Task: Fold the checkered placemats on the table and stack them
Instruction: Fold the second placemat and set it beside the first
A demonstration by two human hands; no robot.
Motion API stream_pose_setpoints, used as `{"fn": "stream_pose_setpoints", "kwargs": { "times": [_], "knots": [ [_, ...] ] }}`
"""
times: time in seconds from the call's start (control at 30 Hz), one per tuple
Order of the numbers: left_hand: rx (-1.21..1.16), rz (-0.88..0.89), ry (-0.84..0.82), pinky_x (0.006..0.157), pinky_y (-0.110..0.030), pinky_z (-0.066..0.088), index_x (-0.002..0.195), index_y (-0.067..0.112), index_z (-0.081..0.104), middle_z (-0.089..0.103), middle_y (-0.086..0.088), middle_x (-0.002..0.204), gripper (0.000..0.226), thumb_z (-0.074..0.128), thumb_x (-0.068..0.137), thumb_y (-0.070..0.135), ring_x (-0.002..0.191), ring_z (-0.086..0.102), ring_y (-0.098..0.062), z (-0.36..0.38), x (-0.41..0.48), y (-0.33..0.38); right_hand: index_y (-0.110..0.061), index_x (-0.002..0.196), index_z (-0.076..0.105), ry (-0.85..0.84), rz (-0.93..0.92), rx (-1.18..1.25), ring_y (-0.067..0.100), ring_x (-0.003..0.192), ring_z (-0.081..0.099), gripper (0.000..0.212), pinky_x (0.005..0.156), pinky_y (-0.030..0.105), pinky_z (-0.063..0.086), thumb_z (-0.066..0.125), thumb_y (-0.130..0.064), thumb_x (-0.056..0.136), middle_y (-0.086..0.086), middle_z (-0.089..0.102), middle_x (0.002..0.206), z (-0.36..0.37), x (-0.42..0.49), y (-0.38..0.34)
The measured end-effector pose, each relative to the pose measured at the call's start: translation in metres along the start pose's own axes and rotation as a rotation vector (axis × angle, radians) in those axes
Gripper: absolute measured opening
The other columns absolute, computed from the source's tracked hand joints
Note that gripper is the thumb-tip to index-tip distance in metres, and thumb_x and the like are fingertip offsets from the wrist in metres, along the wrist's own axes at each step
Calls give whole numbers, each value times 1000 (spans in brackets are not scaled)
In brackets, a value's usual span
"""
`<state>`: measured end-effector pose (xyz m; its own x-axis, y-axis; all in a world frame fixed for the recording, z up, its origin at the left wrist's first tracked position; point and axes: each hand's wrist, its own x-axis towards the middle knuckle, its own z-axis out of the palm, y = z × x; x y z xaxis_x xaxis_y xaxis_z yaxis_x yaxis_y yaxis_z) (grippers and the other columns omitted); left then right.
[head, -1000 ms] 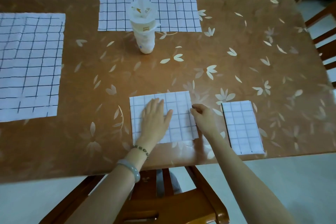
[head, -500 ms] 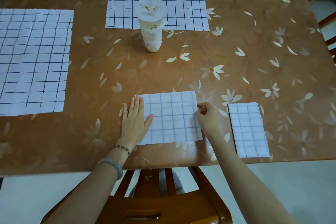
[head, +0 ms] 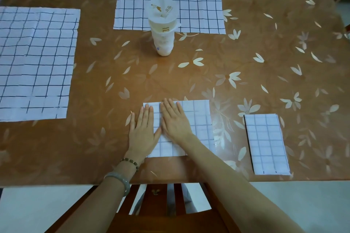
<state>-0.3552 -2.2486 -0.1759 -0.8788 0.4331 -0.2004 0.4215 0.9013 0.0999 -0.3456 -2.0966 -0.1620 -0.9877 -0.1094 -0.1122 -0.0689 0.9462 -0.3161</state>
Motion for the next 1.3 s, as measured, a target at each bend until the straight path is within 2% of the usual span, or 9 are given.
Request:
{"fn": "stream_pose_setpoints", "kwargs": {
  "times": [0.13, 0.27, 0.43, 0.63, 0.77, 1.17, 1.3],
  "knots": [
    [2, -6, 41, 119, -50, 10, 152, 4, 17, 16, -11, 159, 77, 19, 97, 58, 148, 14, -24, 2, 1, 0, 1, 141, 37, -10, 36, -31, 28, 140, 31, 54, 117, 43, 20, 29, -30, 97, 17, 37, 147, 4, -12, 32],
    [9, -7, 43, 119, -49, 5, 152, 4, 14, 14, -12, 160, 78, 20, 97, 58, 148, 10, -23, 1, 1, 1, 2, 145, 27, 24, 218, -32, 29, 143, 22, 58, 118, 35, 6, 24, -31, 97, 18, 27, 152, -9, -36, 79],
    [7, -24, 62, 119, -46, -4, 152, 1, 12, 11, -15, 160, 82, 16, 96, 61, 148, 7, -24, -1, 0, 5, 4, 145, 25, 34, 269, -49, 30, 143, 21, 62, 119, 40, 9, 16, -34, 96, 20, 27, 152, -10, -44, 89],
    [-30, 166, 24, 120, -48, 6, 151, 2, 14, 11, -13, 160, 82, 12, 96, 62, 149, 7, -23, -10, 15, 67, 5, 144, 27, 36, 270, -63, 31, 143, 21, 61, 119, 41, 10, 20, -32, 96, 21, 27, 151, -8, -43, 89],
    [-24, 165, -44, 120, -49, 8, 151, 3, 18, 16, -12, 159, 83, 6, 96, 63, 148, 10, -21, -4, 26, 90, 3, 145, 25, 21, 266, -89, 28, 144, 18, 61, 119, 43, 13, 21, -32, 95, 19, 24, 153, -6, -43, 93],
    [0, -137, 42, 119, -51, 1, 153, 9, 17, 18, -7, 160, 79, 12, 95, 64, 148, 12, -23, -7, 12, -15, 2, 146, 25, 35, 277, -90, 27, 144, 20, 63, 119, 39, 8, 18, -35, 94, 17, 26, 153, -10, -44, 90],
    [7, -167, 30, 119, -50, -1, 153, 5, 8, 8, -12, 160, 84, 10, 95, 66, 149, 3, -23, -9, -5, -15, 2, 145, 25, 41, 276, -102, 27, 144, 21, 63, 119, 37, 6, 18, -35, 94, 17, 27, 153, -10, -44, 90]
  ]
}}
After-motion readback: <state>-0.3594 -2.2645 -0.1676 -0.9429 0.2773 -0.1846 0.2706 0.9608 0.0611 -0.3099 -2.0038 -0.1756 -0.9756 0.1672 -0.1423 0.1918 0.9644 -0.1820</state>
